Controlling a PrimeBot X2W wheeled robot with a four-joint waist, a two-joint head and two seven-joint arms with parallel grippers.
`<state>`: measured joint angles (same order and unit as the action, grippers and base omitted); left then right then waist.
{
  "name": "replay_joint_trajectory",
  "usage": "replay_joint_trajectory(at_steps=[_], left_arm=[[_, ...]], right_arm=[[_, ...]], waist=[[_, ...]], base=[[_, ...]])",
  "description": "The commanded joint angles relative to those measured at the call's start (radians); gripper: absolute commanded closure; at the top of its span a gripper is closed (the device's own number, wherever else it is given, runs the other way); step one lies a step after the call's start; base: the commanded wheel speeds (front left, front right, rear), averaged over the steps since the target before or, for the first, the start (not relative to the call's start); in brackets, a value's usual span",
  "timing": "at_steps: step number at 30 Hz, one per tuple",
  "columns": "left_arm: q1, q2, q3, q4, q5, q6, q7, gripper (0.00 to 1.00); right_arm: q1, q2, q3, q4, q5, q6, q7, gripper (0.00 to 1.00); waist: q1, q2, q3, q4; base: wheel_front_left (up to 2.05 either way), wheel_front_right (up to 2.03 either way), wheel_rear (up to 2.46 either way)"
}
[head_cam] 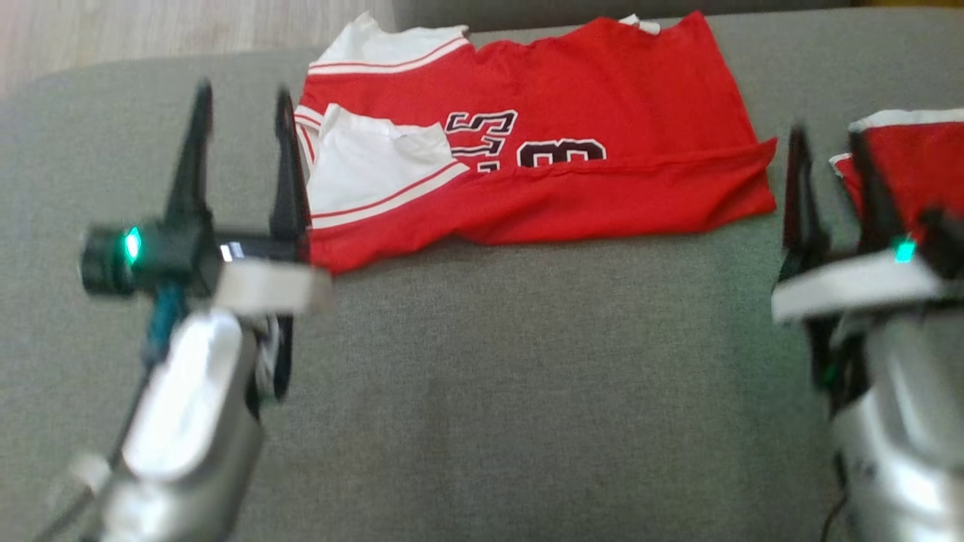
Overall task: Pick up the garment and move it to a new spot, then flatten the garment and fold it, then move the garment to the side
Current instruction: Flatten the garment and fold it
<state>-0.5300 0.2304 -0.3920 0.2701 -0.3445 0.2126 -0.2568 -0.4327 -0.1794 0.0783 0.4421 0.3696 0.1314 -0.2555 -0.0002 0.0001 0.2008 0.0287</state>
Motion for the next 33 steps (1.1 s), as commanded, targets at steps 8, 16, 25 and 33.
replay_joint_trajectory(at_steps=[8, 16, 25, 33], left_arm=[[0.195, -0.06, 0.126, -0.053, 0.072, -0.011, -0.005, 0.0], [0.238, -0.106, 0.18, -0.012, 0.123, -0.06, -0.005, 0.0], [0.137, -0.1, 0.199, 0.192, 0.149, -0.085, -0.001, 0.0], [0.027, -0.087, 0.187, 0.41, 0.142, -0.099, 0.101, 0.0]], right_arm=[[0.215, 0.115, -0.083, -0.177, -0.107, -0.001, -0.006, 0.0], [0.256, 0.128, -0.071, -0.215, -0.141, -0.001, -0.006, 0.0], [0.227, 0.129, -0.058, -0.237, -0.124, -0.001, -0.006, 0.0], [0.202, 0.129, -0.042, -0.24, -0.118, -0.001, -0.006, 0.0]], waist=[[0.0002, -0.0001, -0.059, -0.007], [0.0002, -0.0001, -0.049, -0.018], [0.0002, -0.0001, 0.029, -0.04], [0.0002, -0.0001, 0.086, -0.07]], base=[[0.0, 0.0, 0.0], [0.0, 0.0, 0.0], [0.0, 0.0, 0.0], [0.0, 0.0, 0.0]])
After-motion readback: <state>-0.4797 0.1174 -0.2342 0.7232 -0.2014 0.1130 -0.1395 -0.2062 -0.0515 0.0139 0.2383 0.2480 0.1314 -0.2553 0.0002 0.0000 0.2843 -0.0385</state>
